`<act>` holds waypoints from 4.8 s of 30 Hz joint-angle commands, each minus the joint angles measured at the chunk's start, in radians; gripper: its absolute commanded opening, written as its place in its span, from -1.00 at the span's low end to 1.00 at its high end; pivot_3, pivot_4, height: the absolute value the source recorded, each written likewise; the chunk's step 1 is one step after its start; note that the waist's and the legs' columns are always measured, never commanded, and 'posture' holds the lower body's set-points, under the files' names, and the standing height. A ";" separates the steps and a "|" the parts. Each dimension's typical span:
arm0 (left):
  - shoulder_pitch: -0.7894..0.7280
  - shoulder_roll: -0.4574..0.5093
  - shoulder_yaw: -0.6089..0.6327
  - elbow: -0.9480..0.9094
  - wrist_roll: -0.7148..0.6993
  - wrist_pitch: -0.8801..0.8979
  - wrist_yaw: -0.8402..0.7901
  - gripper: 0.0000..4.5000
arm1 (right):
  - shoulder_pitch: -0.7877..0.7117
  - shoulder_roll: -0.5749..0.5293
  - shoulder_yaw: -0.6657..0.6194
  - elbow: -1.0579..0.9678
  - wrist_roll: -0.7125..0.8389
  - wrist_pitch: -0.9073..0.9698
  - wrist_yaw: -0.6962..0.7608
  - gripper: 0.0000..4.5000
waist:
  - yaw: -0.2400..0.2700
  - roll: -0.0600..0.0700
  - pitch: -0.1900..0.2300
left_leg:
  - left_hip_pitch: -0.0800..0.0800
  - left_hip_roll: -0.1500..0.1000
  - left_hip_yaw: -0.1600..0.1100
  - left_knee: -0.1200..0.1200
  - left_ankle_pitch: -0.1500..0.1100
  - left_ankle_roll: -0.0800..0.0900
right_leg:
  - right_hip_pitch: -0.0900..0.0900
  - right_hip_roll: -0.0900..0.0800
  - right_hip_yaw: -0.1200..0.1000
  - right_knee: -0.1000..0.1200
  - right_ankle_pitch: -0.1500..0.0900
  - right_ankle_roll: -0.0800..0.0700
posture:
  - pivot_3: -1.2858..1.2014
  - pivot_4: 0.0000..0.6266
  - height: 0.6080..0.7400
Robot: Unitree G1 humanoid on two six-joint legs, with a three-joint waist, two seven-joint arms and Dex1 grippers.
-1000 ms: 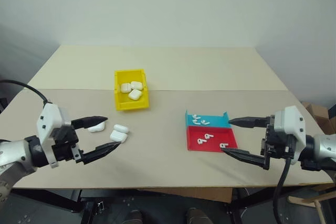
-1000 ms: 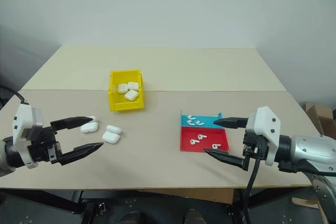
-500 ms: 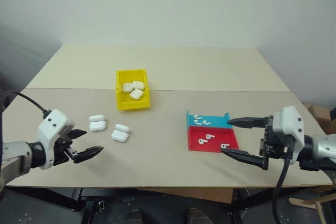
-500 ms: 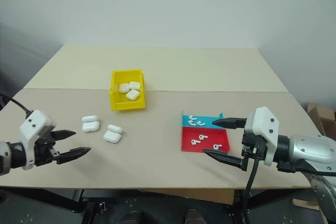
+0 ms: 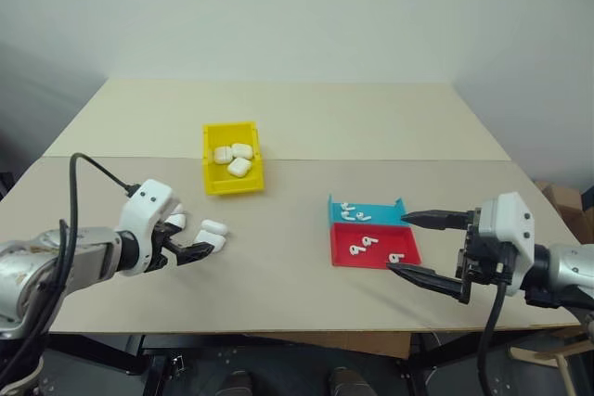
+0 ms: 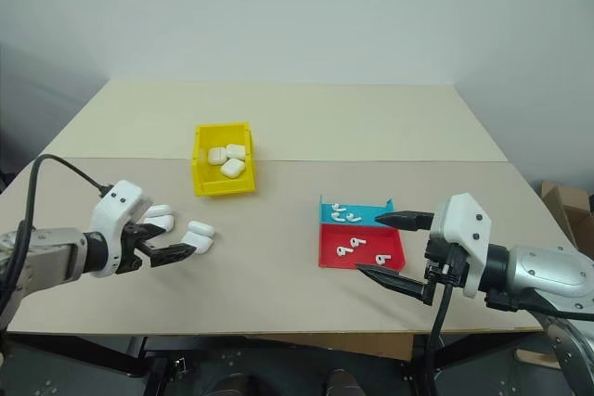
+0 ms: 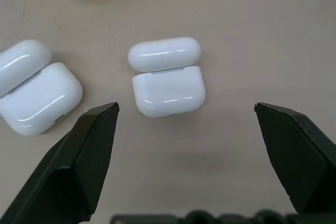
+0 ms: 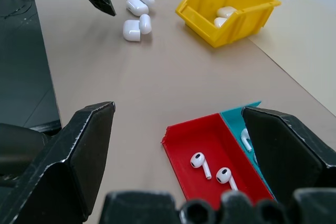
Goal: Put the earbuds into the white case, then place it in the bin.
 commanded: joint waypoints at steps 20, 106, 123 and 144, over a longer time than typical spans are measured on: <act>-0.279 -0.148 -0.319 0.254 0.214 0.099 0.071 1.00 | 0.013 0.029 -0.008 -0.082 0.038 0.000 -0.087 0.98 | 0.002 -0.001 0.000 | 0.000 -0.001 -0.001 0.001 0.000 0.000 | 0.001 0.000 0.000 0.000 0.000 0.001 | 0.03 -0.52 1.00; -0.198 -0.401 -0.158 0.229 0.005 -0.878 -0.725 0.28 | -0.450 -0.005 0.395 0.175 -0.321 0.108 -0.092 1.00 | 0.019 0.000 -0.001 | 0.003 -0.001 -0.002 0.003 0.000 0.001 | 0.008 0.000 -0.002 -0.002 0.001 0.002 | 0.03 -0.52 1.00; -0.152 -0.072 -0.494 0.608 0.579 -1.512 -1.126 0.28 | -0.331 -0.020 0.331 0.053 -0.262 0.182 -0.089 1.00 | 0.027 0.000 -0.001 | -0.003 0.000 0.000 0.002 -0.001 0.002 | -0.001 0.000 -0.001 -0.001 -0.001 -0.001 | 0.03 -0.52 1.00; -0.314 -0.028 -0.558 0.622 0.805 -1.370 -1.151 0.99 | -0.303 -0.006 0.300 0.016 -0.228 0.211 -0.103 1.00 | 0.022 0.000 -0.001 | -0.005 0.000 0.000 0.003 -0.001 0.003 | -0.002 0.000 -0.001 0.001 0.000 0.000 | 0.03 -0.52 1.00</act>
